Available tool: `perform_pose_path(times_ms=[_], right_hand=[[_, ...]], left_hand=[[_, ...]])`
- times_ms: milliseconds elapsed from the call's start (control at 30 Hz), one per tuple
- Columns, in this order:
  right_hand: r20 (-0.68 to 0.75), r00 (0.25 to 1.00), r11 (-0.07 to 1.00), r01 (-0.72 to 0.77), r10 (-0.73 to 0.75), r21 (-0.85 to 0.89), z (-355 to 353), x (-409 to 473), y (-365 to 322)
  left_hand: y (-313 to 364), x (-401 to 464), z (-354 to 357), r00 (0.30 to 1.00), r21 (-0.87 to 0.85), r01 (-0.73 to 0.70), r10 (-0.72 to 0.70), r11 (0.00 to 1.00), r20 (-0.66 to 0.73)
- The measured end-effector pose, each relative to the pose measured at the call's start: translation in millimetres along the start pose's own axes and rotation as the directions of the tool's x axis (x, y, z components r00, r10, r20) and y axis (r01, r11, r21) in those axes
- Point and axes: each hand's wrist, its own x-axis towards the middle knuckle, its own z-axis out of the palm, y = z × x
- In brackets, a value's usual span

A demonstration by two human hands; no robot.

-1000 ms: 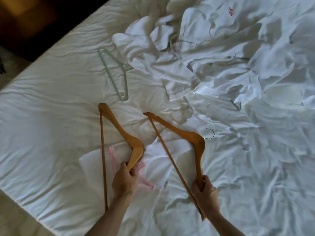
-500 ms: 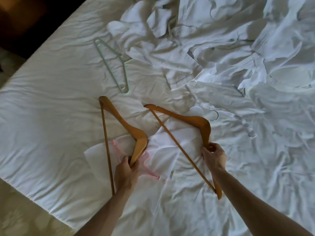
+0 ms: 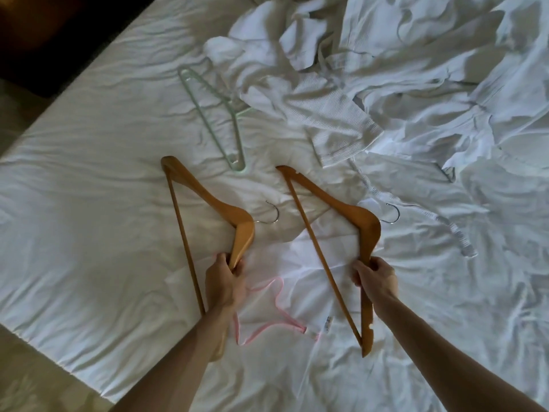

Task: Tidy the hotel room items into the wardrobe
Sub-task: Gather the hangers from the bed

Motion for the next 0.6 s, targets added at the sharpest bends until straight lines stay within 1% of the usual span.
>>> perform_pose_path(times_ms=[100, 167, 200, 233, 300, 333, 400, 500, 600], right_hand=[[0.002, 0.999, 0.999, -0.034, 0.034, 0.041, 8, 0, 0], [0.036, 0.997, 0.991, -0.073, 0.07, 0.111, 7, -3, -2], [0.061, 0.994, 0.984, -0.093, 0.085, 0.148, 5, -8, -5], [0.088, 0.991, 0.976, -0.115, 0.1, 0.187, 3, -13, -9], [0.151, 0.98, 0.948, -0.165, 0.127, 0.273, -3, -30, -19], [0.183, 0.974, 0.932, -0.183, 0.13, 0.312, -8, -40, -27], [0.227, 0.967, 0.908, -0.197, 0.117, 0.369, -17, -64, -43], [0.252, 0.965, 0.899, -0.166, 0.065, 0.405, -35, -102, -68], [0.274, 0.96, 0.914, -0.062, -0.055, 0.402, -59, -141, -96]], left_hand=[[-3, 8, -4, 0.998, 0.123, 0.012, -0.02, 0.992, 0.062], [-9, 11, -6, 0.994, 0.19, 0.021, -0.04, 0.982, 0.1], [-11, 12, -7, 0.991, 0.194, 0.036, -0.06, 0.98, 0.122], [-12, 12, -9, 0.985, 0.158, 0.066, -0.089, 0.985, 0.146], [-7, 7, -15, 0.968, 0.017, 0.142, -0.143, 0.99, 0.208], [0, 3, -19, 0.965, -0.044, 0.158, -0.144, 0.986, 0.221], [13, -9, -27, 0.965, -0.094, 0.16, -0.136, 0.983, 0.223], [32, -29, -41, 0.971, -0.153, 0.163, -0.13, 0.975, 0.202], [61, -56, -61, 0.97, -0.228, 0.188, -0.143, 0.955, 0.199]])
